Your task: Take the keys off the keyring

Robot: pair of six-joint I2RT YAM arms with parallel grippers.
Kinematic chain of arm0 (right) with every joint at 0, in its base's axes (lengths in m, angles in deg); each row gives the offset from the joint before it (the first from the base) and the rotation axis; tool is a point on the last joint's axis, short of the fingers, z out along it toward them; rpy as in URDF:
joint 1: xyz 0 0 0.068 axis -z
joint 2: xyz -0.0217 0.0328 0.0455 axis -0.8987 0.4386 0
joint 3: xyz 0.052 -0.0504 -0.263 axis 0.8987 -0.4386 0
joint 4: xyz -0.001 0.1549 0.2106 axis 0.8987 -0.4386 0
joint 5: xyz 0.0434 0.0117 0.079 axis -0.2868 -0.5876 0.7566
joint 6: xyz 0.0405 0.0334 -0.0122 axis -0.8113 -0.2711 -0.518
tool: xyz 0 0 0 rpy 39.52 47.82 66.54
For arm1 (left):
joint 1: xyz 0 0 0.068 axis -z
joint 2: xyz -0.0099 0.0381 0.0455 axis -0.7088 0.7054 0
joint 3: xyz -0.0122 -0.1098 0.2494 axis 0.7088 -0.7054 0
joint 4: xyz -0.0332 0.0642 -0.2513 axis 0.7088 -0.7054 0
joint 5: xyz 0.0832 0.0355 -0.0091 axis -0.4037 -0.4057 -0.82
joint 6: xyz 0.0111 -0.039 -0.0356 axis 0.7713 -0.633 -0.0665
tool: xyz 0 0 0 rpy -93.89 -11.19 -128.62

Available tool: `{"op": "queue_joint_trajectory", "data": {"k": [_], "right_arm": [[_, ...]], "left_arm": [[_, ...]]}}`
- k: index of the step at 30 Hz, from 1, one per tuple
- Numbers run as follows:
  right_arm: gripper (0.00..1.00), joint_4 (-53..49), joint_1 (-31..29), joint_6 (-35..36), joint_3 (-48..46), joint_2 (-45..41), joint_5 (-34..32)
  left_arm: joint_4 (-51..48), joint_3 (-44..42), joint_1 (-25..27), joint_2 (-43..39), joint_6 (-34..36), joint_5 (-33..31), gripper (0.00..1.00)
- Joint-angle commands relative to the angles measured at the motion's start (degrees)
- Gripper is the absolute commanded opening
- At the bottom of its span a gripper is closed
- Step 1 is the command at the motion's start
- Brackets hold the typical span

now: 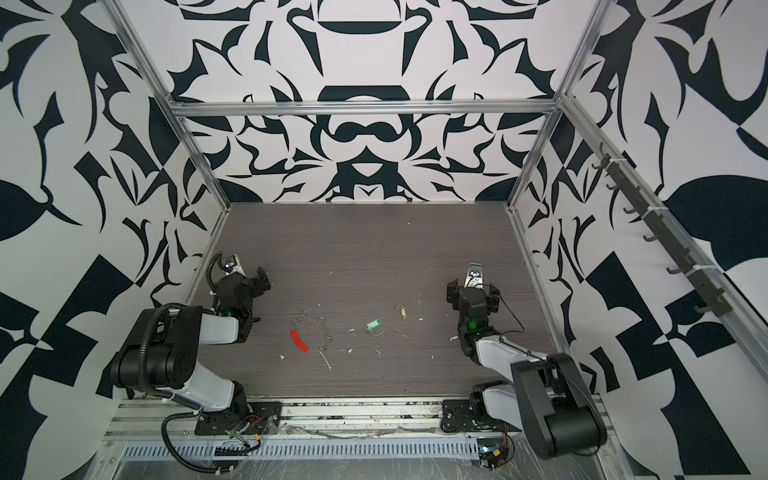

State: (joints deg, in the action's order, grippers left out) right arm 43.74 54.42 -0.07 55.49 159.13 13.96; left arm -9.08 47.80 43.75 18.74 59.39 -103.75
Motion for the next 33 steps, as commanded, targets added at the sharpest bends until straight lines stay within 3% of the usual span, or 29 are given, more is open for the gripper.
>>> {"op": "queue_joint_trajectory", "data": {"k": [1,7,9,33], "right_arm": [[0.99,10.3,1.0,2.2,3.0,5.7,4.9],[0.99,16.3,2.4,2.1,5.0,15.7,6.7],[0.99,10.7,2.7,1.7,7.0,14.9,7.5],[1.0,11.6,3.3,1.3,6.6,14.9,7.1]], "left_arm": [[1.9,0.0,-0.1,0.1,-0.4,0.2,1.0],[1.8,0.2,-0.1,0.1,-0.4,0.2,0.99],[1.7,0.1,-0.1,0.1,-0.4,0.2,0.99],[1.6,0.2,-0.1,0.1,-0.4,0.2,1.0]]}}
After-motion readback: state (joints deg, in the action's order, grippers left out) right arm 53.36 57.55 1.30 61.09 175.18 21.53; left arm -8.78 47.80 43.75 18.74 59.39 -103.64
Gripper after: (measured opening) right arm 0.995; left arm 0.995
